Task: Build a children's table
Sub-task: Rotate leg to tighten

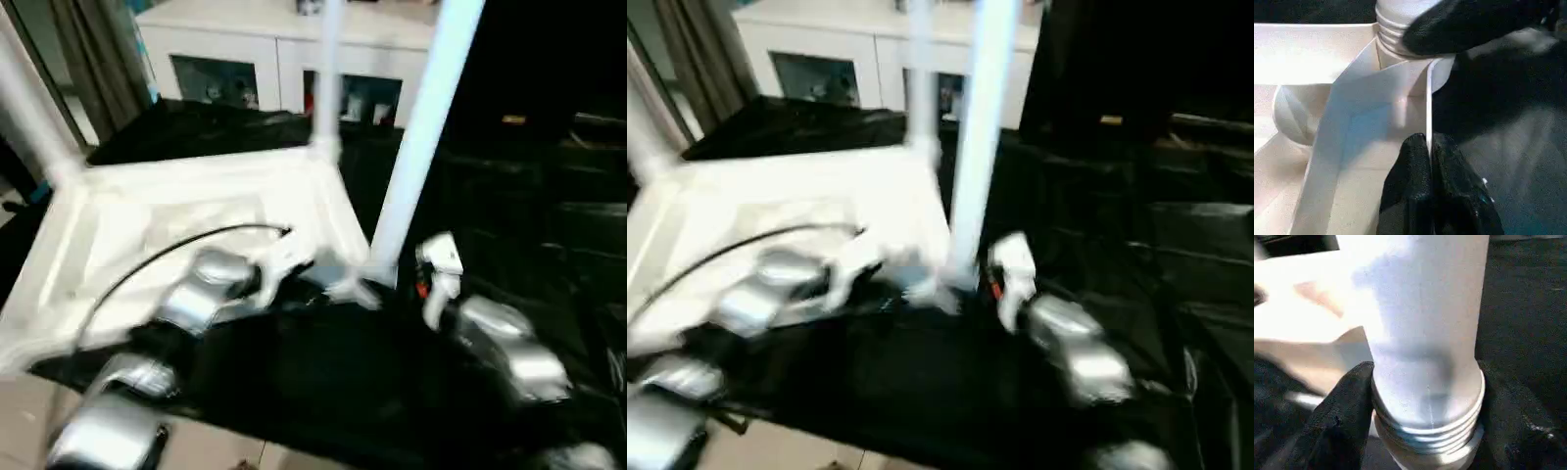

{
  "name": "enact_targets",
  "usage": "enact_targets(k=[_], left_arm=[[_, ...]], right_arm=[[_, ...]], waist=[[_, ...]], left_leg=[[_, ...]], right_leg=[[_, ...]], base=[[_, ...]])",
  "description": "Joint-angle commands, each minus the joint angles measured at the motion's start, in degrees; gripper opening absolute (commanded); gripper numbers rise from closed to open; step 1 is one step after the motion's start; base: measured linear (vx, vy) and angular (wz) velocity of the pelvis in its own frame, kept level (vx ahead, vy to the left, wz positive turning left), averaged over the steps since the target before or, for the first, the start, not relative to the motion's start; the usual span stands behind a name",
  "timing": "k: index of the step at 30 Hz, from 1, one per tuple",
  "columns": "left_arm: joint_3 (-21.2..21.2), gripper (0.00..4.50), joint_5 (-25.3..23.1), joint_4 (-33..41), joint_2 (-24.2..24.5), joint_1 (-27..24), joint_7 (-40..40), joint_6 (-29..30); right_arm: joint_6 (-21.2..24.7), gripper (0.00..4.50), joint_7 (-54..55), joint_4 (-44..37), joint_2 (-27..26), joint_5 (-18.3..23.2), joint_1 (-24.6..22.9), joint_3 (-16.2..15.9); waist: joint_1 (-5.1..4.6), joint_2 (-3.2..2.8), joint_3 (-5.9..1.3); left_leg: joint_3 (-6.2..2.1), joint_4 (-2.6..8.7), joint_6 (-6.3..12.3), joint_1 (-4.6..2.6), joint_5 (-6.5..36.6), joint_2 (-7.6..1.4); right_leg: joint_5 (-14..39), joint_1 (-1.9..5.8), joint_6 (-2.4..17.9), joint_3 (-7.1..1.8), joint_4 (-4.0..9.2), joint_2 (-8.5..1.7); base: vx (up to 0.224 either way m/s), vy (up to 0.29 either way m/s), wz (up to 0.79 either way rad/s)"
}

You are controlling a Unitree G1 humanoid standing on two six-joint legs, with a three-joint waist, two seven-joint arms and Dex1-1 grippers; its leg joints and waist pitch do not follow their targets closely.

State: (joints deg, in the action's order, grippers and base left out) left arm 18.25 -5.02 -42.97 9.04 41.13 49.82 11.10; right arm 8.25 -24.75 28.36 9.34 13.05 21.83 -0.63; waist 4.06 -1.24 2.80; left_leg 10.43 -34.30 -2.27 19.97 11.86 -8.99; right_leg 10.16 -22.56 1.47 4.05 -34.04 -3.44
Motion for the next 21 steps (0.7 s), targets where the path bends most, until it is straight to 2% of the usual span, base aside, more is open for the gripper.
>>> enact_targets(k=[1, 2, 3, 4, 5, 6, 7, 9, 13, 14, 17, 18, 19, 20, 21], left_arm=[[-0.9, 0.0, -0.9, -3.0, -1.5, 0.4, -6.5, 1.9], [-1.1, 0.0, -0.9, -3.9, -2.8, 1.0, -8.5, 2.2], [-1.1, 0.0, -1.0, -4.6, -4.3, 1.5, -10.2, 2.3], [-0.8, 0.0, -1.2, -5.1, -5.9, 2.0, -11.2, 2.1], [-0.6, 0.0, -1.5, -5.4, -6.4, 2.2, -11.0, 1.9], [-0.2, 0.0, -1.8, -5.4, -6.6, 2.2, -10.3, 1.8], [0.1, 0.0, -2.0, -5.4, -6.7, 2.1, -9.7, 1.8], [0.2, 0.0, -1.9, -5.2, -6.5, 1.9, -8.8, 1.7], [0.4, 0.0, -2.2, -6.1, -6.1, 2.0, -8.5, 1.4], [0.5, 0.0, -2.2, -6.3, -5.9, 2.0, -8.4, 1.2], [1.2, 0.0, -1.8, -4.3, -3.4, 0.6, -3.2, -0.2], [1.5, 0.0, -1.7, -3.5, -2.4, 0.0, -1.2, -0.3], [1.7, 0.0, -1.7, -3.2, -2.0, -0.2, -0.4, -0.4], [1.9, 0.0, -1.3, -2.5, -1.0, -0.8, 1.8, -1.2], [2.0, 0.0, -0.9, -2.0, -0.4, -1.3, 3.4, -1.8]], right_arm=[[2.0, 2.72, 6.8, 5.0, -1.1, -0.9, -0.2, 1.7], [2.0, 2.72, 9.0, 6.2, -2.0, -1.0, 0.4, 2.2], [1.5, 2.72, 10.8, 7.0, -2.8, -1.8, 1.0, 2.1], [0.6, 2.72, 12.1, 7.6, -3.5, -2.8, 1.7, 1.7], [-0.4, 2.72, 12.2, 8.1, -3.7, -3.4, 2.0, 1.5], [-1.4, 2.72, 11.8, 8.5, -3.8, -3.9, 2.2, 1.3], [-2.1, 2.72, 11.3, 8.7, -3.8, -4.2, 2.4, 1.2], [-3.2, 3.28, 9.6, 8.5, -3.8, -3.5, 2.7, 1.4], [-4.5, 3.62, 7.9, 8.2, -3.3, -3.5, 3.2, 1.2], [-4.5, 3.77, 7.0, 7.9, -2.9, -3.4, 3.2, 0.7], [-4.4, 3.77, -3.9, 3.3, 1.4, -2.4, 1.7, -1.6], [-4.1, 3.77, -8.0, 1.5, 3.2, -2.0, 0.8, -2.5], [-4.0, 3.77, -9.6, 0.7, 4.0, -1.9, 0.4, -3.0], [-3.5, 3.77, -13.1, -1.2, 5.8, -1.6, -0.6, -4.1], [-3.3, 3.77, -15.4, -2.4, 6.9, -1.4, -1.3, -4.8]], waist=[[-0.06, 0.51, -2.89], [-0.05, 0.61, -2.9], [0.19, 0.17, -2.95], [0.04, 0.34, -2.92], [0.1, 0.32, -3.0], [0.28, 0.0, -3.1], [0.31, 0.03, -3.18], [0.2, 0.1, -3.13], [0.18, 0.09, -3.03], [0.15, 0.32, -3.04], [0.45, 0.17, -3.08], [0.5, 0.3, -3.09], [0.54, 0.39, -3.12], [0.47, 0.21, -3.14], [0.68, 0.48, -3.25]], left_leg=[[-1.81, 4.39, 1.08, -0.75, 13.6, -3.86], [-1.72, 4.39, 1.23, -0.72, 13.5, -3.91], [-1.79, 4.39, 1.48, -0.73, 13.2, -3.95], [-1.7, 4.45, 1.64, -0.63, 13.2, -3.98], [-1.8, 4.48, 1.63, -0.47, 13.2, -3.94], [-1.83, 4.46, 1.82, -0.54, 12.9, -3.98], [-1.79, 4.45, 1.94, -0.51, 12.7, -4.04], [-1.93, 4.64, 2.37, -0.2, 13.3, -4.09], [-1.99, 4.75, 2.65, -0.12, 13.7, -4.16], [-1.97, 4.74, 2.69, -0.16, 13.9, -4.15], [-2.0, 4.66, 3.37, -0.08, 13.5, -4.14], [-1.99, 4.67, 4.36, 0.2, 12.4, -4.2], [-1.9, 4.6, 4.59, 0.27, 11.9, -4.23], [-1.89, 4.57, 4.92, 0.41, 11.2, -4.18], [-1.83, 4.4, 5.43, 0.41, 9.9, -4.1]], right_leg=[[23.7, 1.99, 10.0, -3.14, 5.66, -5.87], [23.8, 2.06, 10.0, -3.27, 5.77, -5.9], [23.4, 2.02, 9.8, -3.3, 5.74, -5.91], [23.0, 2.01, 9.9, -3.28, 5.82, -5.82], [22.5, 2.2, 9.7, -3.21, 5.77, -5.86], [21.7, 2.22, 9.6, -3.29, 5.63, -5.91], [20.9, 2.25, 9.8, -3.32, 5.64, -5.99], [20.4, 2.57, 10.0, -3.26, 5.47, -5.98], [21.1, 2.56, 10.0, -3.24, 5.56, -6.04], [21.7, 2.55, 9.9, -3.25, 5.62, -6.06], [21.3, 2.79, 9.5, -3.26, 5.57, -6.05], [19.2, 2.91, 10.0, -3.31, 5.31, -5.96], [18.7, 2.93, 10.0, -3.39, 5.31, -6.05], [18.2, 3.04, 10.4, -3.37, 5.22, -6.14], [17.7, 3.26, 10.3, -3.33, 5.22, -6.11]], base=[[0.0, 0.0, 0.0], [0.0, 0.0, 0.0], [0.0, 0.0, 0.0], [0.0, 0.0, 0.0], [0.0, 0.0, 0.0], [0.0, 0.0, 0.0], [0.0, 0.0, 0.0], [0.0, 0.0, 0.0], [0.0, 0.0, 0.0], [0.0, 0.0, 0.0], [0.0, 0.0, 0.0], [0.0, 0.0, 0.0], [0.0, 0.0, 0.0], [0.0, 0.0, 0.0], [0.0, 0.0, 0.0]])
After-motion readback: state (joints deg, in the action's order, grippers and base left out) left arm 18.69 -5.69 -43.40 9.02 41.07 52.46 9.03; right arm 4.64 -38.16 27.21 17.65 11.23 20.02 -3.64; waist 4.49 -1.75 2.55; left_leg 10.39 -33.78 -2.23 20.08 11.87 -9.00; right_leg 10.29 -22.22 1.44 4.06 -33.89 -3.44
